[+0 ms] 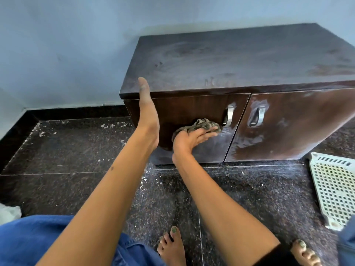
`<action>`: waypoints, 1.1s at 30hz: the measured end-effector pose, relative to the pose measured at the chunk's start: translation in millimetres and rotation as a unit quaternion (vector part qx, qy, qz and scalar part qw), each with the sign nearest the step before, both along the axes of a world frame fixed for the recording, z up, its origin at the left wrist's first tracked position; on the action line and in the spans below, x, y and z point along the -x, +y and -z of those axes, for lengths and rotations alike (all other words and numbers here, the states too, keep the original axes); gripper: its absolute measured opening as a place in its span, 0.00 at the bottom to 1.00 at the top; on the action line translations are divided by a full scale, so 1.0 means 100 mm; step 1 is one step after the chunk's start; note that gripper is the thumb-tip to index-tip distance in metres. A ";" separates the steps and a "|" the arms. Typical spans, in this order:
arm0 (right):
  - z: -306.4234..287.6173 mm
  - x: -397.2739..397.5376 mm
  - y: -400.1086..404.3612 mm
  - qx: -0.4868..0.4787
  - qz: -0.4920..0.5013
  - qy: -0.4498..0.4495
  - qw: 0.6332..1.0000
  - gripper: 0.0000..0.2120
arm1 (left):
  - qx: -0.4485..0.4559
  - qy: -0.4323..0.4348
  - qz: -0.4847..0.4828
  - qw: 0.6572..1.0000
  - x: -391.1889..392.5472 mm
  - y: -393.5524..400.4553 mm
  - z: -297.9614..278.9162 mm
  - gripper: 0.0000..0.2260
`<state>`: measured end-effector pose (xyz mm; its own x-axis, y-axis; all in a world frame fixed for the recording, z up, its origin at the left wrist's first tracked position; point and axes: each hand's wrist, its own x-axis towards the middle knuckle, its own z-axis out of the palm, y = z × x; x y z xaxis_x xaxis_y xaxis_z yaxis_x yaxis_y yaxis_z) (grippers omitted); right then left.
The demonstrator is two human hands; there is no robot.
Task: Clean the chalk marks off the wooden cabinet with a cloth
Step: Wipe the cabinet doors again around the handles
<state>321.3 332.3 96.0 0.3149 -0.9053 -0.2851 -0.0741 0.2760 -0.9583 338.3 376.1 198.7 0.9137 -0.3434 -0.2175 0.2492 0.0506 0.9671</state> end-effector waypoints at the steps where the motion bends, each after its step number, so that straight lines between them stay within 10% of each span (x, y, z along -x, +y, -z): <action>1: -0.14 0.01 0.00 -0.040 -0.010 -0.022 0.999 0.40 | -0.030 -0.019 0.007 0.999 0.05 0.00 0.02 0.40; 4: -0.23 0.06 0.06 0.010 -0.050 -0.053 0.997 0.40 | -0.200 -0.117 0.031 0.972 0.13 -0.02 0.09 0.43; 8: 0.07 0.21 0.09 0.176 -0.117 0.001 0.977 0.39 | -0.444 -0.427 0.036 0.787 0.38 0.07 0.41 0.33; 14: 0.16 0.27 -0.18 -0.137 -0.107 0.014 0.985 0.36 | -0.554 -0.645 0.132 0.510 0.27 0.22 0.66 0.30; 33: 0.11 0.37 -0.59 -0.101 -0.038 0.008 0.994 0.38 | -0.590 -0.635 0.164 0.470 0.08 0.39 0.67 0.30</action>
<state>284.3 273.6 85.3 0.3744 -0.8025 -0.4645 -0.1165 0.4562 -0.8822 330.0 414.8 131.9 0.5041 -0.8360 0.2167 -0.7604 -0.5486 -0.3478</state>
